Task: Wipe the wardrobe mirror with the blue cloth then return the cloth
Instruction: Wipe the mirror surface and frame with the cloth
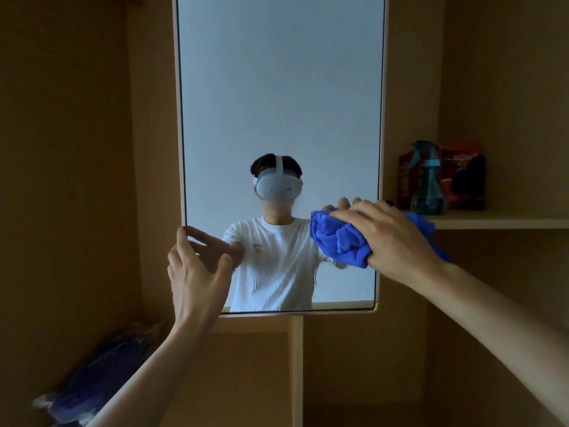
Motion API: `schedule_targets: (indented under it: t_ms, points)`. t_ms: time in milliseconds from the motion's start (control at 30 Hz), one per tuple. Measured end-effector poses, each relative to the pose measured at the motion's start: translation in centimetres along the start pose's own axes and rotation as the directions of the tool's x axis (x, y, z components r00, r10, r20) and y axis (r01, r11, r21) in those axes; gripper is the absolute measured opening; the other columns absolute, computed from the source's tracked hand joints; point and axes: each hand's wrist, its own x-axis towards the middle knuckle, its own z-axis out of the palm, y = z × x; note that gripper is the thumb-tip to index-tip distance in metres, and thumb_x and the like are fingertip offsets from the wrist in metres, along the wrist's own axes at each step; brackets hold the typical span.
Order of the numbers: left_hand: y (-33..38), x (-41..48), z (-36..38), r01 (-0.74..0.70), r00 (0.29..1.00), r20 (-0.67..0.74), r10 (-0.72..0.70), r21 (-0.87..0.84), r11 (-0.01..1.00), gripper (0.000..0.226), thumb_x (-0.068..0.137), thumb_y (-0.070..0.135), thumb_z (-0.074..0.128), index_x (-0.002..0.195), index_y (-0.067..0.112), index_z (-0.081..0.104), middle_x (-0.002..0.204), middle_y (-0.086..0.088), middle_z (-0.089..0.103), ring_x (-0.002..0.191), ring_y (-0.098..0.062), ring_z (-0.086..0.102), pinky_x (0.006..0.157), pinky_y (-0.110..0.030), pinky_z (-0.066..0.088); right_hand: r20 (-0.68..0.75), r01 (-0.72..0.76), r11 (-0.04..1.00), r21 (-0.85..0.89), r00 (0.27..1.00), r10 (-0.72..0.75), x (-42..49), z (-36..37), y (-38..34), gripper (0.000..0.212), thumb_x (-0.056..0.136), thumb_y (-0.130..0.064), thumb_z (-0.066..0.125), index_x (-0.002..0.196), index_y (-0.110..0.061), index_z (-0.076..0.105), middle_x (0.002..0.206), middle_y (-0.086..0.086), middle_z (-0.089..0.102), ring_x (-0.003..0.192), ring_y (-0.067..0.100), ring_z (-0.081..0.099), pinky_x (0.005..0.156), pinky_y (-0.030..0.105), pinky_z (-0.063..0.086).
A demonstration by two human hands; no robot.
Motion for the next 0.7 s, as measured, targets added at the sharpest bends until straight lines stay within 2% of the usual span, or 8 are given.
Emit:
schedule_targets:
  t_ms: [167,300,367,433,500,700]
  points:
    - [0.0,0.0,-0.4,-0.011,1.0,0.023,0.011,-0.008,1.0,0.087,0.094,0.03,0.063,0.161,0.026,0.007,0.16,-0.006,0.023,0.145,-0.029,0.029,0.11,-0.053,0.04,-0.004,0.002,0.999,-0.036,1.0,-0.002,-1.4,0.5,-0.2,0.062,0.08,-0.009,0.074,0.138,-0.018,0.052,0.113,0.005,0.059,0.097,0.026,0.057,0.08,0.042,0.052]
    - [-0.2,0.1,-0.8,-0.014,0.999,0.05,0.014,0.0,1.0,0.088,0.094,0.029,0.064,0.161,0.024,0.006,0.16,-0.006,0.023,0.144,-0.03,0.031,0.11,-0.051,0.042,-0.045,-0.124,0.992,0.003,0.991,0.124,-1.3,-0.1,-0.5,0.068,0.077,-0.009,0.073,0.138,-0.023,0.048,0.114,0.0,0.058,0.096,0.024,0.058,0.064,0.041,0.053]
    - [-0.2,0.2,-1.1,-0.018,0.998,0.066,0.018,0.003,1.0,0.089,0.093,0.033,0.064,0.161,0.026,0.006,0.159,-0.005,0.023,0.142,-0.03,0.033,0.109,-0.052,0.043,-0.094,-0.267,0.958,0.102,0.957,0.276,-1.0,-0.5,-0.5,0.061,0.078,-0.01,0.068,0.133,-0.027,0.049,0.111,-0.004,0.058,0.095,0.02,0.057,0.065,0.042,0.053]
    - [-0.3,0.2,-1.3,-0.024,0.997,0.075,0.024,-0.004,1.0,0.091,0.09,0.039,0.061,0.161,0.027,0.006,0.158,-0.005,0.024,0.141,-0.03,0.035,0.109,-0.054,0.043,-0.162,-0.363,0.906,0.217,0.902,0.401,-0.6,-0.7,0.0,0.045,0.082,-0.014,0.067,0.12,-0.031,0.052,0.104,-0.005,0.058,0.089,0.018,0.06,0.065,0.04,0.053]
    - [-0.4,0.2,-1.3,-0.035,0.996,0.077,0.035,-0.002,0.999,0.089,0.092,0.035,0.062,0.161,0.026,0.006,0.159,-0.005,0.024,0.143,-0.03,0.032,0.111,-0.053,0.041,-0.202,-0.415,0.862,0.29,0.854,0.479,-0.3,-0.8,0.5,0.035,0.085,-0.016,0.067,0.111,-0.033,0.052,0.1,-0.007,0.059,0.085,0.017,0.062,0.065,0.041,0.052]
    - [-1.0,0.7,-1.0,-0.049,0.997,0.054,0.048,0.012,0.999,0.087,0.093,0.029,0.064,0.161,0.024,0.01,0.154,-0.007,0.026,0.141,-0.031,0.033,0.108,-0.054,0.044,-0.237,-0.534,0.748,0.393,0.728,0.644,0.3,-0.5,1.0,0.027,0.089,-0.026,0.065,0.11,-0.034,0.05,0.096,-0.009,0.061,0.08,0.01,0.063,0.062,0.031,0.05]
